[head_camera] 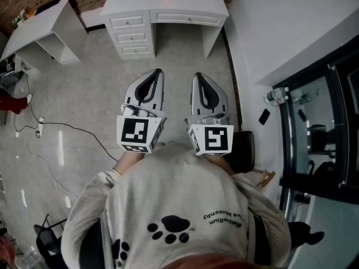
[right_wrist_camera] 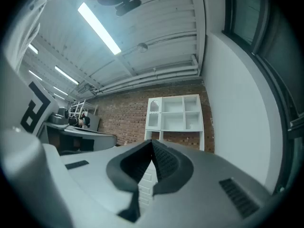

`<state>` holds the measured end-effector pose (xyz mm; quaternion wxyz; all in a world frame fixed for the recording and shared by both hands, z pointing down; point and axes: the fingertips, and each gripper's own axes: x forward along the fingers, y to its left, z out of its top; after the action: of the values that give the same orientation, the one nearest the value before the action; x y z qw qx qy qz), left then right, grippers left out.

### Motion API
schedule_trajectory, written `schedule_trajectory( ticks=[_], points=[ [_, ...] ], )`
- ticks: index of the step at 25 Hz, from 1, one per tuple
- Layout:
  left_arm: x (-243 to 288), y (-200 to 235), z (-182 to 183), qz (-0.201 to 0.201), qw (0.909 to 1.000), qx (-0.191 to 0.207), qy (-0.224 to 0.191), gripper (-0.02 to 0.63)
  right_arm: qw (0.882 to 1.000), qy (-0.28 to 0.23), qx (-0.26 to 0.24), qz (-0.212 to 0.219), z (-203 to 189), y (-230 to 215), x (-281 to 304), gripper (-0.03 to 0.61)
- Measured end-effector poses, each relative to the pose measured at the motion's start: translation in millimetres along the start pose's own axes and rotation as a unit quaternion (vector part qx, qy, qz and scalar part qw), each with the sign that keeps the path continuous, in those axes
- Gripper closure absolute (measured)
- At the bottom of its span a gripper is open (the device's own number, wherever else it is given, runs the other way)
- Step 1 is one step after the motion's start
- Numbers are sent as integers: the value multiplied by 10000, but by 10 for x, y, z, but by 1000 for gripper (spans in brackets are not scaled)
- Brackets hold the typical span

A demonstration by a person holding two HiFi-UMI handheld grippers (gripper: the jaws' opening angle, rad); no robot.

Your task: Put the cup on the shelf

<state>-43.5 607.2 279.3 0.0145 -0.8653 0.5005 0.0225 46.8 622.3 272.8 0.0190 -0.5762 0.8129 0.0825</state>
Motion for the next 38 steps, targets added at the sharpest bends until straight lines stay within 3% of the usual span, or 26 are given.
schedule_trajectory(
  ticks=[16,24,38],
  points=[
    [49,-105,39,243,9992,282,-166,604,9997,-182,141,75,-6,-200,6,569],
    [182,151,4,338,9990,240,-178,604,9995,-14,287,89,-152,-230,197,569],
    [1228,1075,-136,-40,9998,99,-196,604,9996,-11,264,-111,-378,-421,1585,569]
  ],
)
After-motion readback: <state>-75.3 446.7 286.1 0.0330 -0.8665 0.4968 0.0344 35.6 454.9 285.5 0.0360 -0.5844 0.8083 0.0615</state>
